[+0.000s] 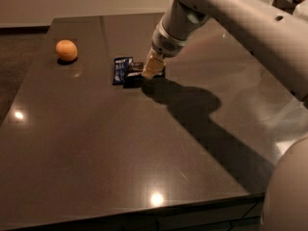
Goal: Move rxbar chocolate near rxbar blueberry
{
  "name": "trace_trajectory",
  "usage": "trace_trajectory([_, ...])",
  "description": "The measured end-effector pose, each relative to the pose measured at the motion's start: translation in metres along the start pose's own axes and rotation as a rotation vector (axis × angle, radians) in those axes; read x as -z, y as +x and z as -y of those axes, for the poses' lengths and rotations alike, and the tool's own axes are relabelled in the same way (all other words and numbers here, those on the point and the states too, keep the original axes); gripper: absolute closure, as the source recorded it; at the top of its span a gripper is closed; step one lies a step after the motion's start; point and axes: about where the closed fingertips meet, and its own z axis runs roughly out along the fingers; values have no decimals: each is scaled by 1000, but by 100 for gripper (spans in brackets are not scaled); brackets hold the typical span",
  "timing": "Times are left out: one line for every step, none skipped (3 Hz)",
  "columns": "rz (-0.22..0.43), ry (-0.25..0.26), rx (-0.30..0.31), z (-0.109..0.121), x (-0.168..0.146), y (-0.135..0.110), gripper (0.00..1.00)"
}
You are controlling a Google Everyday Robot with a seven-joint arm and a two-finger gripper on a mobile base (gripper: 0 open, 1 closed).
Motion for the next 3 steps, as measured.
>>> trace_trajectory([20,-2,3,-5,0,3,15])
trace_trajectory([43,-9,9,-11,1,2,0])
trace_trajectory([43,-9,9,-11,1,2,0])
